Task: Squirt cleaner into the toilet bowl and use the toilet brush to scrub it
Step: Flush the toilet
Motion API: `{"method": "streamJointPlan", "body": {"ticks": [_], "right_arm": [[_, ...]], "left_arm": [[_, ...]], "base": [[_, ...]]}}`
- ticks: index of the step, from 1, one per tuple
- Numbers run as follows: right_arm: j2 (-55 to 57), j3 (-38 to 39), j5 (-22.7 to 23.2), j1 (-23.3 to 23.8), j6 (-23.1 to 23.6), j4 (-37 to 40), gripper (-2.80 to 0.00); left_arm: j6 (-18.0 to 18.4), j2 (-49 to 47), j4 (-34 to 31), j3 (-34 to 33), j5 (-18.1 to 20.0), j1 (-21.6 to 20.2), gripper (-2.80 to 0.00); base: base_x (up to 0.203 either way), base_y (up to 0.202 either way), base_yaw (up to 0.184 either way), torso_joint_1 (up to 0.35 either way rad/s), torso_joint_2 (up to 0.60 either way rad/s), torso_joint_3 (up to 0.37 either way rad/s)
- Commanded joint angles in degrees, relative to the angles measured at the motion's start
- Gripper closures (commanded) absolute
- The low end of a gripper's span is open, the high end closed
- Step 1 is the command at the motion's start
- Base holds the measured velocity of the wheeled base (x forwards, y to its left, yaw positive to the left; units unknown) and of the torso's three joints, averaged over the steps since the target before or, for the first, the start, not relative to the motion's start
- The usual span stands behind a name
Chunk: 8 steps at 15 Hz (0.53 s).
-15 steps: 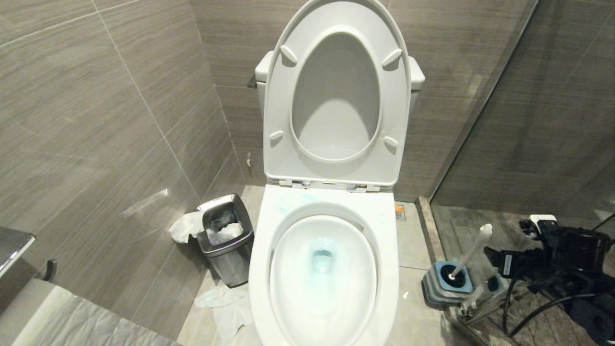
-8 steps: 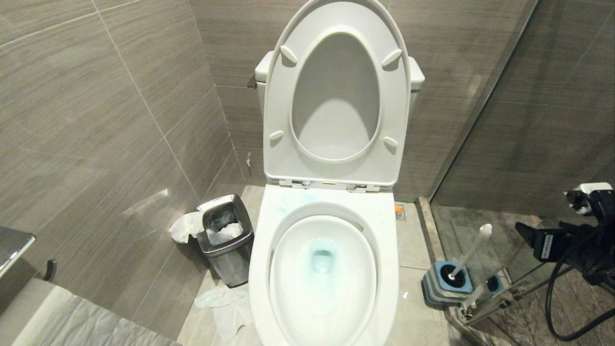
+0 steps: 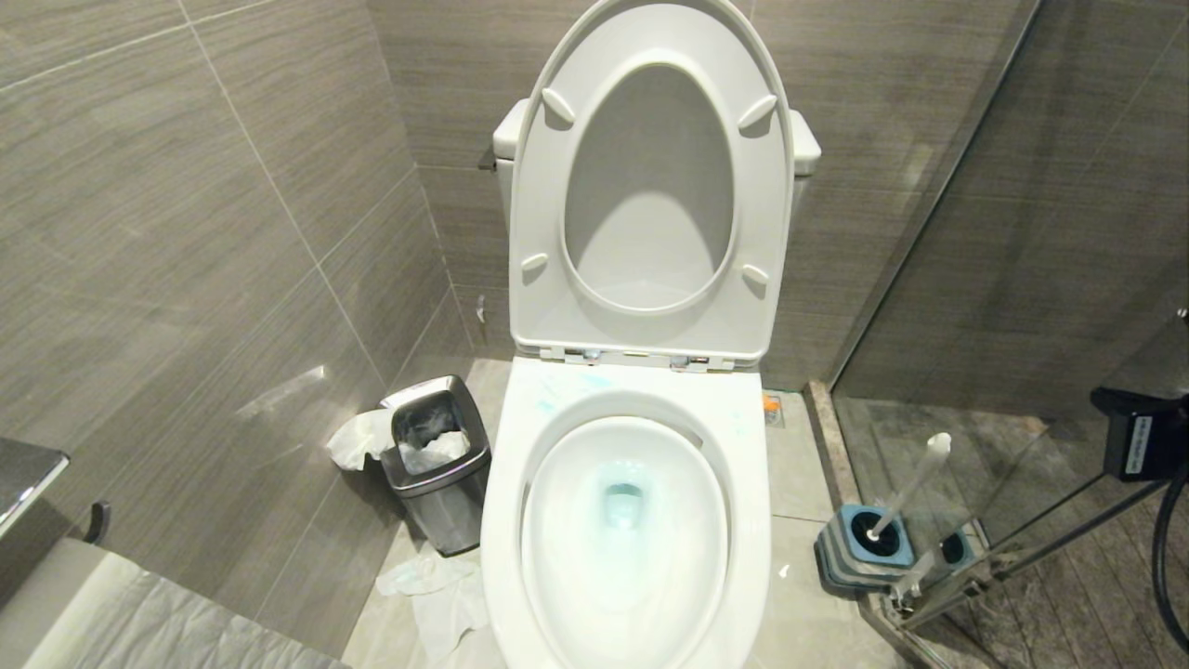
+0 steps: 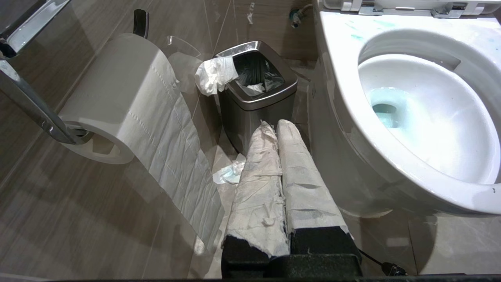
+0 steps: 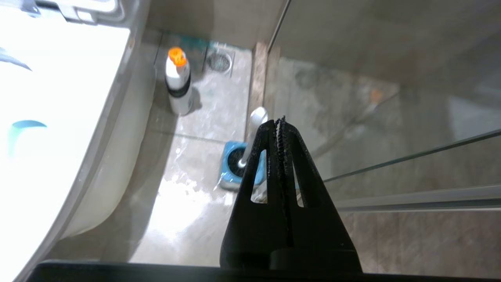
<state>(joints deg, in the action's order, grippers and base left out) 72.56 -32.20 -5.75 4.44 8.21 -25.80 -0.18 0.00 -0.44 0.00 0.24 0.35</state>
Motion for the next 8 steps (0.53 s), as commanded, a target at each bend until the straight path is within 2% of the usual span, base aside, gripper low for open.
{"method": "streamJointPlan", "body": {"ticks": [1, 8], "right_arm": [[-2.42, -0.3, -0.12, 0.05, 0.41, -0.13, 0.0], [-0.93, -0.44, -4.36, 0.22, 0.05, -0.13, 0.0]], "left_arm": [[0.0, -0.09, 0.0, -0.09, 0.02, 0.0, 0.0], [0.0, -0.09, 0.0, -0.09, 0.02, 0.0, 0.0]], "base": [[0.0, 0.0, 0.0, 0.0, 0.0, 0.0], [0.0, 0.0, 0.0, 0.0, 0.0, 0.0]]}}
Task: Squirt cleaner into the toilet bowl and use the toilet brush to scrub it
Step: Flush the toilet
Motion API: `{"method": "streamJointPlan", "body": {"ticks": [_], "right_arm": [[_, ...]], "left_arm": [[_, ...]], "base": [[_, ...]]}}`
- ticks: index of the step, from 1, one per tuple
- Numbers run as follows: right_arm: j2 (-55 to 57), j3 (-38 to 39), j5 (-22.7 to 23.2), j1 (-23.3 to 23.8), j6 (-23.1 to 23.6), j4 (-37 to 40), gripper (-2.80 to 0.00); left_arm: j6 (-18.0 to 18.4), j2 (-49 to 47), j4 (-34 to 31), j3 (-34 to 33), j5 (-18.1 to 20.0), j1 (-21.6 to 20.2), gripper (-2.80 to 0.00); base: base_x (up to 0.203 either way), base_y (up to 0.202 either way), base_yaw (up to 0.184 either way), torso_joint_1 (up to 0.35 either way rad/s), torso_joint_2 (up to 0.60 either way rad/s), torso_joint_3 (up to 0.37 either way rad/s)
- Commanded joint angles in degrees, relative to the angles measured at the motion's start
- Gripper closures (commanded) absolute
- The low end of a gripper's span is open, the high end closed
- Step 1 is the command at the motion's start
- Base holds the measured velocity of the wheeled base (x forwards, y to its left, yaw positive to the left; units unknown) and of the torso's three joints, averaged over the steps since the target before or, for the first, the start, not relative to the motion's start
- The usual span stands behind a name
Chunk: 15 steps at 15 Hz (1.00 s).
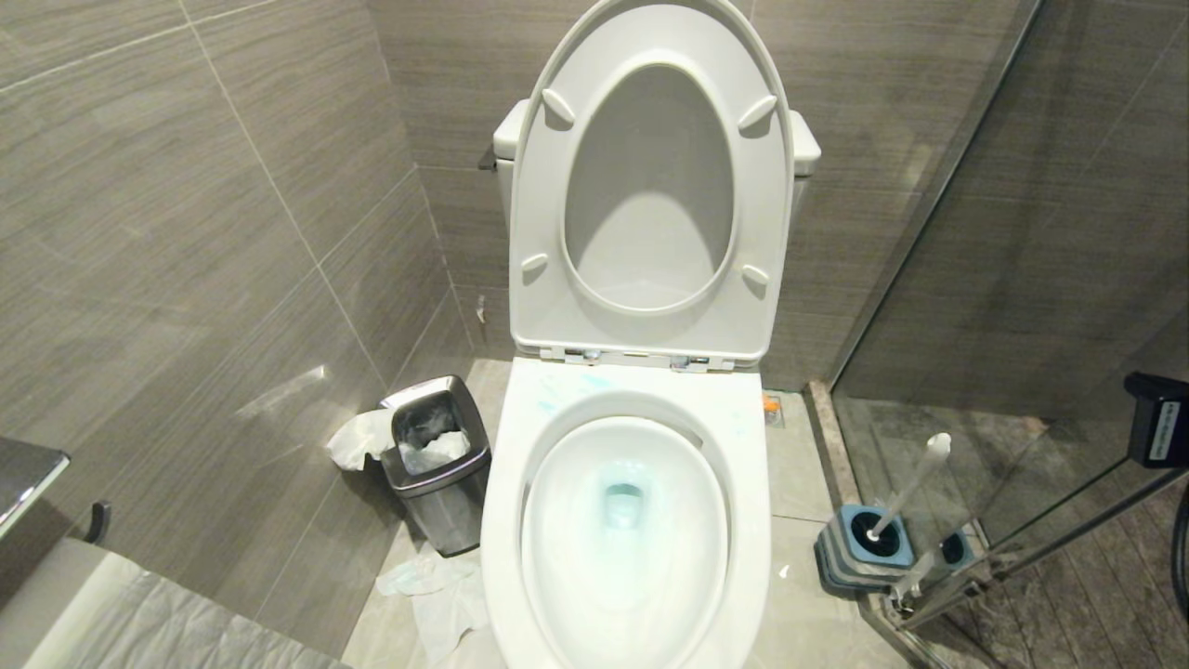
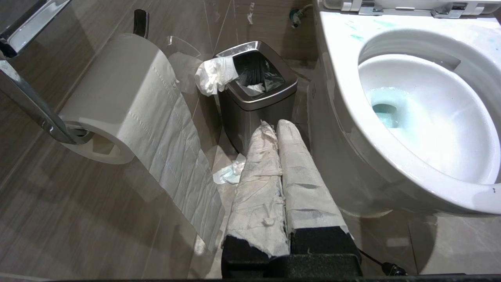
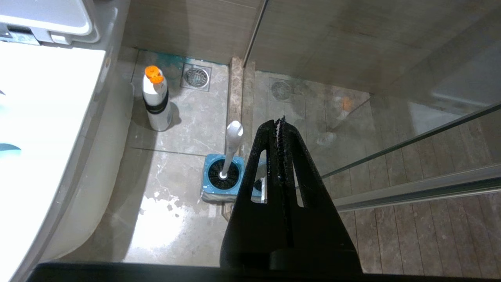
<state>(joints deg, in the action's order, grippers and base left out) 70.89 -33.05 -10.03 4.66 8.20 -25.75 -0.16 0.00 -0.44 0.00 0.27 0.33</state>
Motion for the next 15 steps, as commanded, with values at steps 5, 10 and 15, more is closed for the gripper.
{"method": "streamJointPlan", "body": {"ticks": [5, 10, 15], "right_arm": [[-1.67, 2.6, 0.01, -0.09, 0.32, -0.27, 0.0], [-14.66, 4.44, 2.19, -0.22, 0.9, -0.14, 0.0], [-29.05, 8.84, 9.46, -1.39, 0.82, 2.42, 0.0]], "left_arm": [[-0.02, -0.09, 0.0, -0.09, 0.0, 0.02, 0.0], [-0.02, -0.09, 0.0, -0.09, 0.0, 0.02, 0.0], [-0.02, -0.09, 0.0, -0.09, 0.0, 0.02, 0.0]], "base": [[0.0, 0.0, 0.0, 0.0, 0.0, 0.0], [0.0, 0.0, 0.0, 0.0, 0.0, 0.0], [0.0, 0.0, 0.0, 0.0, 0.0, 0.0]]}}
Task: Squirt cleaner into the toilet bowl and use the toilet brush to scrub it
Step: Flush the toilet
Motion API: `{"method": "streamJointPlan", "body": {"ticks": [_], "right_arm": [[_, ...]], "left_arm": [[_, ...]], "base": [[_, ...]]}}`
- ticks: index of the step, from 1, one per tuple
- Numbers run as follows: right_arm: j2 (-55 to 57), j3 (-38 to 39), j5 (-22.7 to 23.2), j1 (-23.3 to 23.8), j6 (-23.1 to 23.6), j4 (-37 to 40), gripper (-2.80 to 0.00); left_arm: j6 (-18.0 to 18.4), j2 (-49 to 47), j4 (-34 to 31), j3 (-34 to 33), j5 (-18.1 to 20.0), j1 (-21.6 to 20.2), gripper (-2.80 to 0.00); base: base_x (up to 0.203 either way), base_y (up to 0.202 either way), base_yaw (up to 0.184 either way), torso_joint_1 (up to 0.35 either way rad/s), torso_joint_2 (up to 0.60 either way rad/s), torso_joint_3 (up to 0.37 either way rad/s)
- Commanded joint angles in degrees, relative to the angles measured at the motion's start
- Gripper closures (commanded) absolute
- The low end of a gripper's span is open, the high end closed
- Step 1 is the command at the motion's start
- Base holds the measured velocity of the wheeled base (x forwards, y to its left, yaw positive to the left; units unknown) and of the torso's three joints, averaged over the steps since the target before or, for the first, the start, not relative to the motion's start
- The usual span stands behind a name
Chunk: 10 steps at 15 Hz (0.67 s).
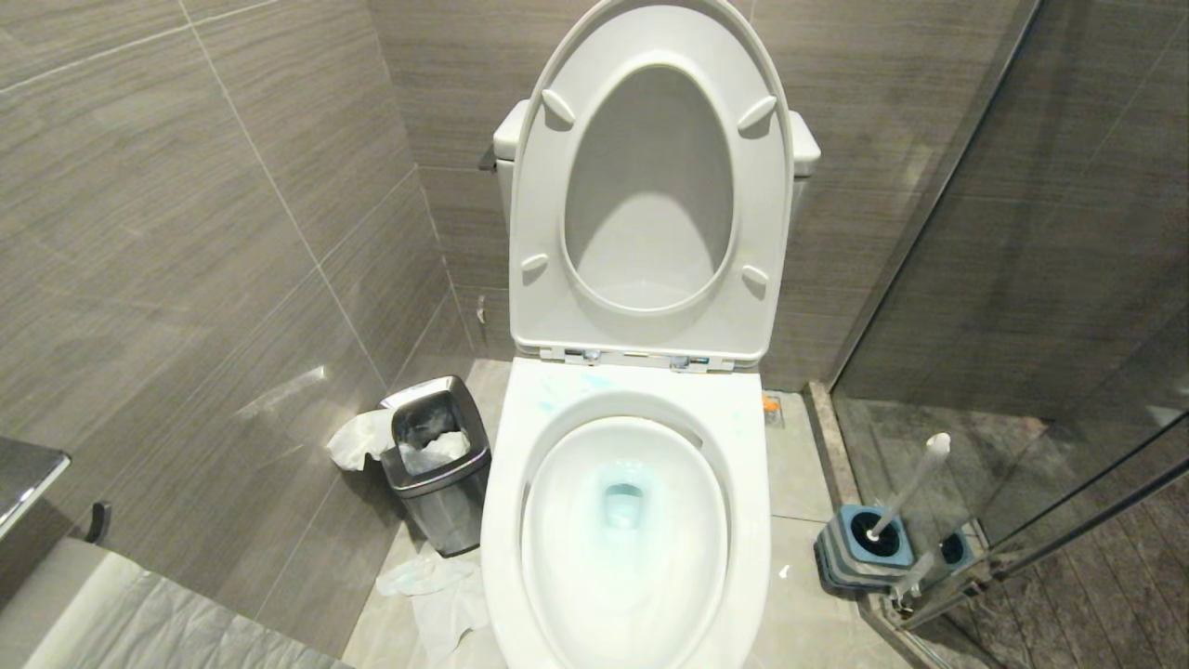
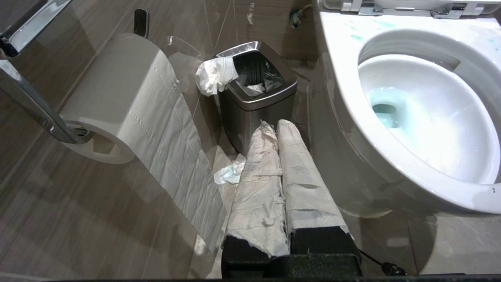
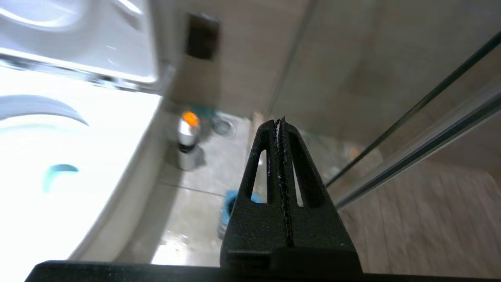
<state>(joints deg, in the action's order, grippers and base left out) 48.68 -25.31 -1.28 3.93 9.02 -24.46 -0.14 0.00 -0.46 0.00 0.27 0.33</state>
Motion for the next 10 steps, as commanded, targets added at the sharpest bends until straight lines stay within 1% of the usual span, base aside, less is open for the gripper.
{"method": "streamJointPlan", "body": {"ticks": [1, 4, 8, 10], "right_arm": [[-10.05, 1.98, 1.17, -0.97, -0.05, 3.14, 0.0], [-20.09, 6.95, 1.58, -2.21, -1.39, 7.09, 0.0], [-32.23, 13.46, 1.0, -4.01, -2.13, 8.63, 0.0], [-37.89, 14.68, 0.55, -4.08, -2.24, 12.43, 0.0]], "left_arm": [[-0.04, -0.09, 0.02, -0.09, 0.0, 0.02, 0.0], [-0.04, -0.09, 0.02, -0.09, 0.0, 0.02, 0.0], [-0.04, -0.09, 0.02, -0.09, 0.0, 0.02, 0.0], [-0.04, -0.09, 0.02, -0.09, 0.0, 0.02, 0.0]], "base": [[0.0, 0.0, 0.0, 0.0, 0.0, 0.0], [0.0, 0.0, 0.0, 0.0, 0.0, 0.0], [0.0, 0.0, 0.0, 0.0, 0.0, 0.0], [0.0, 0.0, 0.0, 0.0, 0.0, 0.0]]}}
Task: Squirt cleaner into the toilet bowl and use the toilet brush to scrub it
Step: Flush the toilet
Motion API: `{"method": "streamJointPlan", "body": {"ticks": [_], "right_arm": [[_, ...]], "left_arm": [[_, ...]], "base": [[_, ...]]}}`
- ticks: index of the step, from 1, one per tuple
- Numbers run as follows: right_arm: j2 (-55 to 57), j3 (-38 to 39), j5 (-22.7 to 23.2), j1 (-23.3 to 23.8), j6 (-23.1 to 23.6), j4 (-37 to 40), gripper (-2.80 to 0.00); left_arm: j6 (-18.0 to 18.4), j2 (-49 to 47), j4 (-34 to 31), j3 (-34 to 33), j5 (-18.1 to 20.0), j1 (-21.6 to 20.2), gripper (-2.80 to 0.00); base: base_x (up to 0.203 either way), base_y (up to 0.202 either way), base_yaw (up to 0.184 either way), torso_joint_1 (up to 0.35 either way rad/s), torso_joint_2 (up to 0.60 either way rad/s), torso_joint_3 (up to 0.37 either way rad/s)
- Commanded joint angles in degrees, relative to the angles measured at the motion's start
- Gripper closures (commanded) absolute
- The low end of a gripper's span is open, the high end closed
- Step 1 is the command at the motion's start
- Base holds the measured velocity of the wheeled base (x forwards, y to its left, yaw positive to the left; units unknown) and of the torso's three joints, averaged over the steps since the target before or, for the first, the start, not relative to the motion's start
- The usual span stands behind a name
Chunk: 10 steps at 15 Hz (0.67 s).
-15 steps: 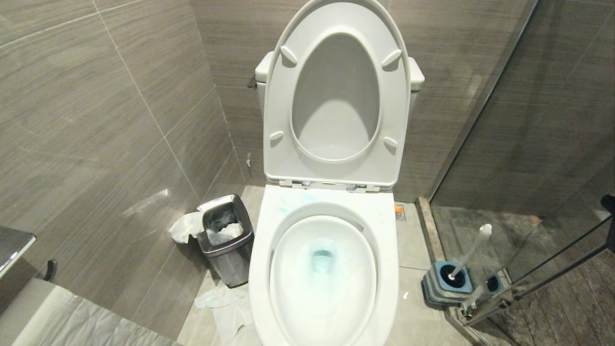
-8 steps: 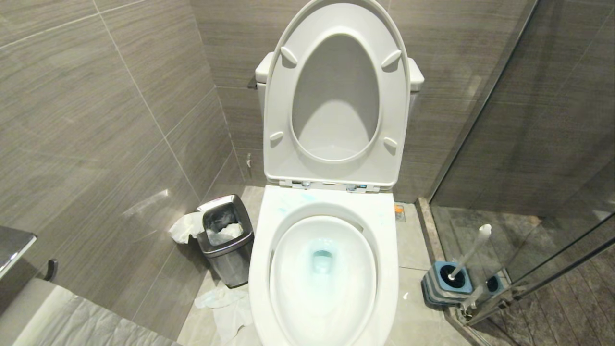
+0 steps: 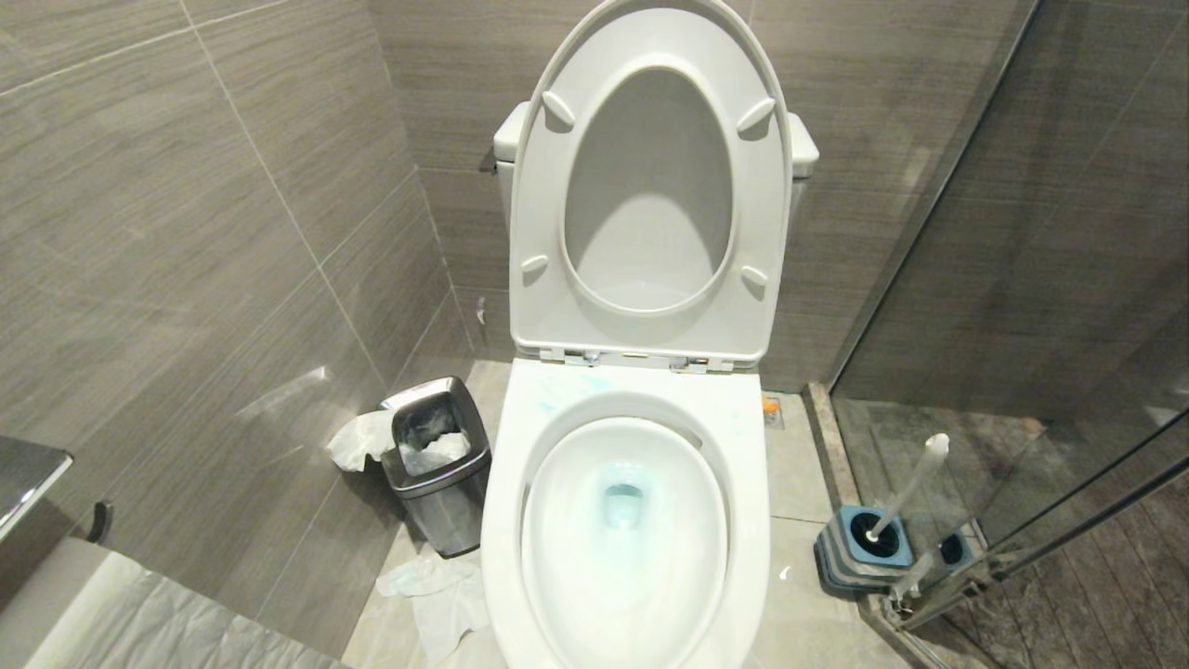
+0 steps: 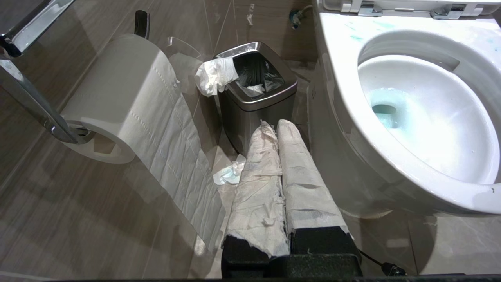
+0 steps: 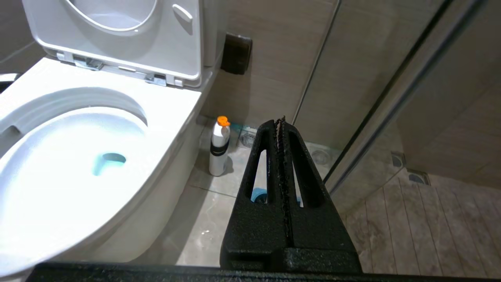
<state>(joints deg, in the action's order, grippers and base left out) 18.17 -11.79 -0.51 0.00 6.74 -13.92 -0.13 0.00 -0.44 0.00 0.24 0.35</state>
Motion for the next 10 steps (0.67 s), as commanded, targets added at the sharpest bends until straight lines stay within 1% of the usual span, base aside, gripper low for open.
{"method": "streamJointPlan", "body": {"ticks": [1, 3, 5, 8, 10], "right_arm": [[-10.47, 1.36, -1.17, -0.16, -0.26, 5.08, 0.0], [-15.46, 1.73, -3.34, -0.17, -1.14, 10.53, 0.0], [-18.25, 1.93, -3.57, -0.18, -1.59, 15.95, 0.0], [-18.17, 4.02, -3.45, -0.18, -2.36, 15.98, 0.0], [-18.17, 7.49, -3.47, -0.18, -2.16, 15.34, 0.0]], "left_arm": [[-0.04, -0.09, 0.0, -0.09, 0.02, 0.0, 0.0], [-0.04, -0.09, 0.0, -0.09, 0.02, 0.0, 0.0], [-0.04, -0.09, 0.0, -0.09, 0.02, 0.0, 0.0], [-0.04, -0.09, 0.0, -0.09, 0.02, 0.0, 0.0], [-0.04, -0.09, 0.0, -0.09, 0.02, 0.0, 0.0]], "base": [[0.0, 0.0, 0.0, 0.0, 0.0, 0.0], [0.0, 0.0, 0.0, 0.0, 0.0, 0.0], [0.0, 0.0, 0.0, 0.0, 0.0, 0.0], [0.0, 0.0, 0.0, 0.0, 0.0, 0.0], [0.0, 0.0, 0.0, 0.0, 0.0, 0.0]]}}
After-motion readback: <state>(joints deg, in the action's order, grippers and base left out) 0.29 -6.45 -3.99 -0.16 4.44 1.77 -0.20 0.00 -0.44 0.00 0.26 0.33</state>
